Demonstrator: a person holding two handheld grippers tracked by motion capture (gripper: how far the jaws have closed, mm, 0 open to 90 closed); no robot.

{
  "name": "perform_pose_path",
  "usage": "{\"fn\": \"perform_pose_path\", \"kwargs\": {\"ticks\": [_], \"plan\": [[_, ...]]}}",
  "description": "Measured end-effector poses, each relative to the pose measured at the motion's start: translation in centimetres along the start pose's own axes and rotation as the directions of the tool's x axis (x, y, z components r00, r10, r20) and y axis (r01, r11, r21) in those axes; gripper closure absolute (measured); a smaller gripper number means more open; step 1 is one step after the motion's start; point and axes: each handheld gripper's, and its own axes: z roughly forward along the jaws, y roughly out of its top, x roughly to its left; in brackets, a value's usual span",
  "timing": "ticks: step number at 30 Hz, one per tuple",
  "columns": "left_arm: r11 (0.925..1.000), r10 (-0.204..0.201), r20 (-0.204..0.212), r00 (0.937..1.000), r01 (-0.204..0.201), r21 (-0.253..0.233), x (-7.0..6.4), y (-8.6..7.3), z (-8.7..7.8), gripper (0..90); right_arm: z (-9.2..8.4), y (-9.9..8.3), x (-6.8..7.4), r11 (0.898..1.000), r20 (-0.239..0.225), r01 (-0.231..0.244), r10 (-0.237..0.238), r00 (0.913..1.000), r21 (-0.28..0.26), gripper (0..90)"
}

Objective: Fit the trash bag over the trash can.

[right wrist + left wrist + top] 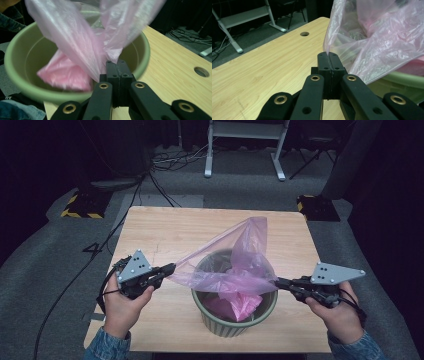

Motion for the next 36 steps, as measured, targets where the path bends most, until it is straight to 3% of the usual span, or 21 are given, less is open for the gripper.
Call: {"fn": "perform_pose_path", "kwargs": {"ticks": [5, 7, 14, 18, 19, 22, 28, 30, 36], "plan": [[1.0000, 0.000, 0.049, 0.9988, 0.000, 0.005, -0.9, -0.8, -0.4, 90.0, -1.5, -2.0, 0.0, 0.999, -0.010, -0.032, 0.032, 0.9994, 0.004, 90.0], [0.9997, 0.018, 0.058, 0.9981, -0.019, 0.018, -1.7, -1.1, -0.6, 90.0, -1.8, -2.8, 0.5, 0.999, -0.019, -0.035, 0.035, 0.9992, 0.014, 90.0], [0.9999, 0.009, 0.124, 0.9923, -0.008, -0.008, -3.2, -1.9, -2.1, 90.0, -3.2, -3.9, 2.2, 0.999, -0.068, -0.048, 0.049, 0.9965, 0.016, 90.0], [0.9995, 0.019, 0.140, 0.9900, -0.022, 0.022, -3.8, -2.5, -2.3, 90.0, -2.8, -4.6, 3.1, 0.997, -0.112, -0.041, 0.049, 0.9925, 0.070, 90.0], [0.9988, 0.011, 0.166, 0.9861, -0.019, 0.045, -4.0, -3.2, -1.8, 90.0, -2.6, -4.9, 3.1, 0.996, -0.121, -0.047, 0.057, 0.9910, 0.080, 90.0], [0.9983, 0.006, 0.189, 0.9819, -0.017, 0.056, -4.3, -3.8, -1.4, 90.0, -2.1, -5.4, 3.1, 0.993, -0.139, -0.065, 0.078, 0.9872, 0.093, 90.0], [0.9996, 0.018, 0.215, 0.9765, -0.022, 0.015, -4.8, -3.5, -2.9, 90.0, -3.0, -5.7, 3.5, 0.991, -0.156, -0.070, 0.087, 0.9839, 0.113, 90.0], [0.9991, 0.039, 0.212, 0.9766, -0.041, 0.006, -5.2, -3.2, -3.4, 90.0, -3.7, -5.5, 3.7, 0.991, -0.158, -0.068, 0.086, 0.9837, 0.117, 90.0], [0.9978, 0.058, 0.210, 0.9760, -0.064, 0.018, -5.9, -3.4, -3.7, 90.0, -4.3, -5.3, 4.9, 0.988, -0.161, -0.035, 0.060, 0.9852, 0.153, 90.0]]}}
